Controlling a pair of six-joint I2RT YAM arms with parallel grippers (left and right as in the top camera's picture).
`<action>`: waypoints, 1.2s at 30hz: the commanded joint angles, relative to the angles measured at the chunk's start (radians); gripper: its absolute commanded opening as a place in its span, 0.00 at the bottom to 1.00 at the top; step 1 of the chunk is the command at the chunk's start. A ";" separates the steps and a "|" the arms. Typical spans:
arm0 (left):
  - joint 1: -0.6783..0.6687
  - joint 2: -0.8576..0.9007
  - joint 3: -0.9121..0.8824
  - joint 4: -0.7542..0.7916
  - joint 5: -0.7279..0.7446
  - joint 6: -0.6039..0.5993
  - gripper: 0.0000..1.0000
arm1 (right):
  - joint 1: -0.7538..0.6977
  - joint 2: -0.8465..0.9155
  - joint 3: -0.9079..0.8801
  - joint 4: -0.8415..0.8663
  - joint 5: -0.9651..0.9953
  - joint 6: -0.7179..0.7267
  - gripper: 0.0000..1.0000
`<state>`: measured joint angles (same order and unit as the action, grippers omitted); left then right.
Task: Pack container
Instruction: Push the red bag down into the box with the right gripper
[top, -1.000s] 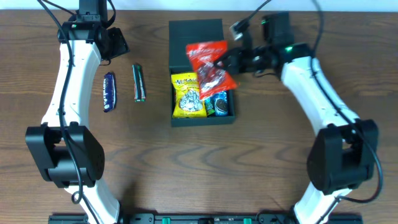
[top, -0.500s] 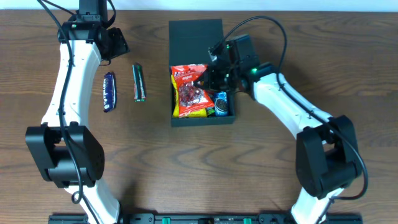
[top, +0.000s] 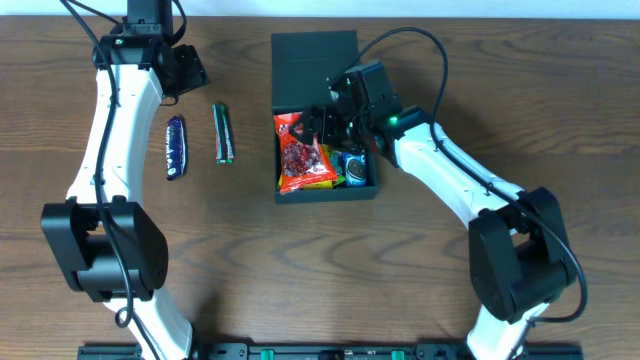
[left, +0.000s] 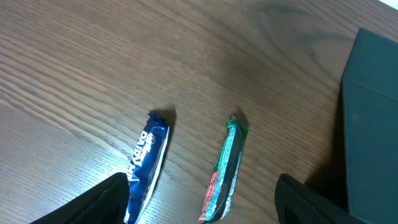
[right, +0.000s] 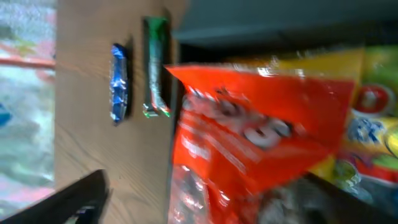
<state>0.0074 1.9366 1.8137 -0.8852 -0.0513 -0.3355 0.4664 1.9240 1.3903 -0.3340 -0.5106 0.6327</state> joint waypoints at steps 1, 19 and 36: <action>0.000 -0.018 -0.003 -0.005 0.001 0.020 0.76 | -0.020 -0.010 0.023 0.010 -0.048 -0.010 0.99; 0.000 -0.018 -0.002 -0.004 0.001 0.021 0.76 | -0.092 -0.091 0.086 -0.134 -0.294 -0.424 0.01; 0.000 -0.018 -0.002 -0.004 0.002 0.021 0.76 | -0.021 0.260 0.086 -0.090 -0.407 -0.545 0.01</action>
<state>0.0074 1.9366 1.8137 -0.8864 -0.0517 -0.3317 0.4179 2.1395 1.4715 -0.4301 -0.9348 0.1169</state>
